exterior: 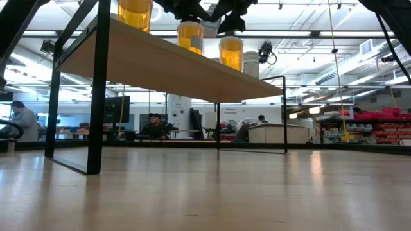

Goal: Pick and place medicine bottles onto shelf by color
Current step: Put the white pill bottle on the shelf, then return to Home Position

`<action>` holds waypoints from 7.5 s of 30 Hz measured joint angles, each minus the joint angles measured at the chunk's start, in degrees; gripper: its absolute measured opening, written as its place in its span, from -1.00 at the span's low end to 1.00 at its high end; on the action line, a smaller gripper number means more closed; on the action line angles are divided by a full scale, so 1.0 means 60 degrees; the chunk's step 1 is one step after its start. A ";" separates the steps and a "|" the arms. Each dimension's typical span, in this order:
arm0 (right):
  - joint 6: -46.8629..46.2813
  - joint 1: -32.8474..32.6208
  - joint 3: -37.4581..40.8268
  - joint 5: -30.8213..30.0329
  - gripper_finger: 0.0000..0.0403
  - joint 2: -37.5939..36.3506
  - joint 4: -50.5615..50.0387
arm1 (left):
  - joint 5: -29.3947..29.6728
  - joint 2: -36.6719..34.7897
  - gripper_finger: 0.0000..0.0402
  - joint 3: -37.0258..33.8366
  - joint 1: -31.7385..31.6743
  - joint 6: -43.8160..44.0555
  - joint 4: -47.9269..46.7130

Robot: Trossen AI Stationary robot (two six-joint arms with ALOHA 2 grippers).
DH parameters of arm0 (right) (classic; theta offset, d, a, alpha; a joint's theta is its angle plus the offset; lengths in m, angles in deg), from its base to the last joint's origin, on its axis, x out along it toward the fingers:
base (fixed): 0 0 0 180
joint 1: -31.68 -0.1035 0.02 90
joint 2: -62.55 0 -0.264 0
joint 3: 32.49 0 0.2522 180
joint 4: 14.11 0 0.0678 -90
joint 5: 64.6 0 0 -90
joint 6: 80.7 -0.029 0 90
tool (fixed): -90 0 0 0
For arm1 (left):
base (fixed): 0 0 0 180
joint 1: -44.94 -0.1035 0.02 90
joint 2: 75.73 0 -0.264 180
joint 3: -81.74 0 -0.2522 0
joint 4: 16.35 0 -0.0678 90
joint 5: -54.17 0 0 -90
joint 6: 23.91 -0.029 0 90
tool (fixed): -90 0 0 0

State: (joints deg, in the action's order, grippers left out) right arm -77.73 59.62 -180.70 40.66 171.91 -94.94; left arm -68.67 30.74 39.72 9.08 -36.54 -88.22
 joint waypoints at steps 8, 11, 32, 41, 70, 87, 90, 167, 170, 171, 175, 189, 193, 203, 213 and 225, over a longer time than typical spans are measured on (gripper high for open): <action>0.0231 -0.0011 0.0000 0.0011 -0.04 0.0000 0.0004 | 0.0040 0.0004 -0.14 0.0000 -0.0004 -0.0023 0.0024; 0.0416 -0.0001 0.0000 0.0117 -0.20 -0.0004 0.0013 | 0.0036 0.0004 -0.13 0.0000 0.0000 -0.0047 0.0003; 0.0634 -0.0391 0.0000 -0.0167 -0.18 -0.0004 0.0119 | 0.0647 -0.0182 0.04 0.0006 -0.0027 -0.0068 -0.0516; 0.0687 -0.0697 0.0000 -0.0459 -0.18 -0.0004 -0.0059 | 0.1030 -0.0529 0.04 0.0000 -0.0203 -0.0623 -0.1548; -0.0709 -0.2914 0.2543 -0.1837 -0.18 0.0000 0.0963 | 0.2792 -0.2015 -0.08 0.0000 -0.0375 0.1474 -0.2109; -0.1686 -0.3664 0.4018 -0.3303 -0.17 0.0000 0.1949 | 0.3709 -0.2644 -0.18 0.0000 0.0772 0.2202 -0.2534; -0.1758 -0.3665 0.4018 -0.3985 -0.17 0.0000 0.1971 | 0.3725 -0.2716 -0.18 0.0004 0.0858 0.2042 -0.2514; -0.4968 -0.4036 0.5874 -0.5468 0.07 0.0000 0.4238 | 0.3711 -0.2714 -0.19 0.0000 0.1253 0.0831 -0.2936; -0.4997 -0.4036 0.5829 -0.5468 0.08 0.0000 0.4185 | 0.3712 -0.2714 -0.19 0.0001 0.1249 0.0831 -0.2936; -0.5020 -0.4036 0.5829 -0.5468 0.08 0.0000 0.4174 | 0.3712 -0.2714 -0.19 0.0000 0.1249 0.0831 -0.2936; -0.5195 -0.4036 0.5829 -0.5455 0.08 0.0000 0.4102 | 0.3712 -0.2714 -0.19 0.0000 0.1249 0.0831 -0.2937; -0.5248 -0.4040 0.5818 -0.5165 0.09 -0.0221 0.3977 | 0.3712 -0.2714 -0.19 0.0000 0.1246 0.0831 -0.2947; -0.5194 -0.4036 0.5803 -0.5215 0.08 -0.0527 0.3904 | 0.3709 -0.2714 -0.19 0.0000 0.1249 0.0786 -0.2965; -0.5226 -0.4051 0.5807 -0.5264 0.08 -0.0637 0.3966 | 0.3712 -0.2714 -0.19 0.0002 0.1248 0.0767 -0.3024; -0.5224 -0.4058 0.5810 -0.5186 0.08 -0.0923 0.3862 | 0.3712 -0.2714 -0.19 0.0000 0.1249 0.0746 -0.3075; -0.5752 -0.4058 0.5810 -0.4543 0.08 -0.2042 0.3611 | 0.3638 -0.2955 -0.19 0.0004 0.1290 0.0313 -0.3068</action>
State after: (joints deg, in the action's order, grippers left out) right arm -112.25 35.27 -145.84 13.41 159.66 -73.27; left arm -46.84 13.01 39.75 16.82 -34.66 -106.63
